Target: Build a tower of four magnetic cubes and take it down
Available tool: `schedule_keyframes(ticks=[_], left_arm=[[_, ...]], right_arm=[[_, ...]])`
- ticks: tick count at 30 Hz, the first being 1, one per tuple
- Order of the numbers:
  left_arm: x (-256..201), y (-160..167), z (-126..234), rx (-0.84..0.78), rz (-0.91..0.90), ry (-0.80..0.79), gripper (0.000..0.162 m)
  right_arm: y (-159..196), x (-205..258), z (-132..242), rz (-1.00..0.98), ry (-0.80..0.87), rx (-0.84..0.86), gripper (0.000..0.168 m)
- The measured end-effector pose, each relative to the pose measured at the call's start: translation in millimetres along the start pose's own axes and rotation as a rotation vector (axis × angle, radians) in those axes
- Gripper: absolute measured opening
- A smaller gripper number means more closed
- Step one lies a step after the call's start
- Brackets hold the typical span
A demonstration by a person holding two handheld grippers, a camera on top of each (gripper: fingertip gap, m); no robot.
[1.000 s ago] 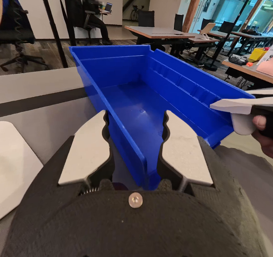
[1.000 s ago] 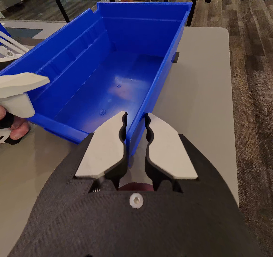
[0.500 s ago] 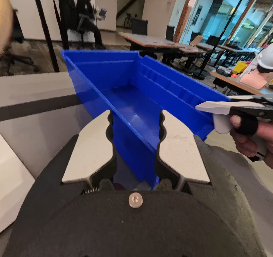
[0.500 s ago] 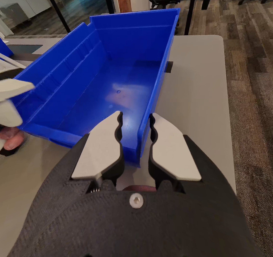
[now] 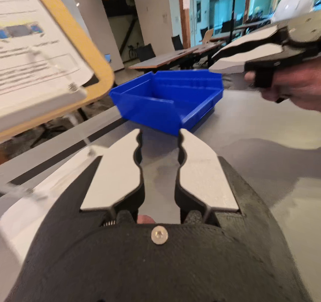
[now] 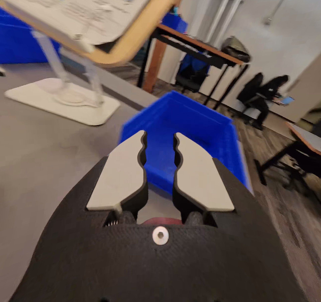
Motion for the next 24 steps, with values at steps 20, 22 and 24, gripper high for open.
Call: schedule_keyframes(ticks=[20,22,24], left_arm=[[133,77,87,0.286,-0.240,-0.115,0.000],[137,77,81,0.283,-0.268,-0.132,0.000],[146,79,76,0.290,-0.336,-0.166,0.000]], right_arm=[[1,231,-127,0.154,-0.404,0.073,0.000],[4,229,-137,0.193,-0.388,0.073,0.000],[10,227,-146,0.250,-0.365,0.082,0.000]])
Point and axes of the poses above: each gripper's, where its closed fingertips meet, z back along the fingers, y out of its underside, x = y × z across the jaws, the point moved 3 cm from there along z, back along the fingers, and after that the axes turned 7 degrees about -x, right-handed, at the moved point
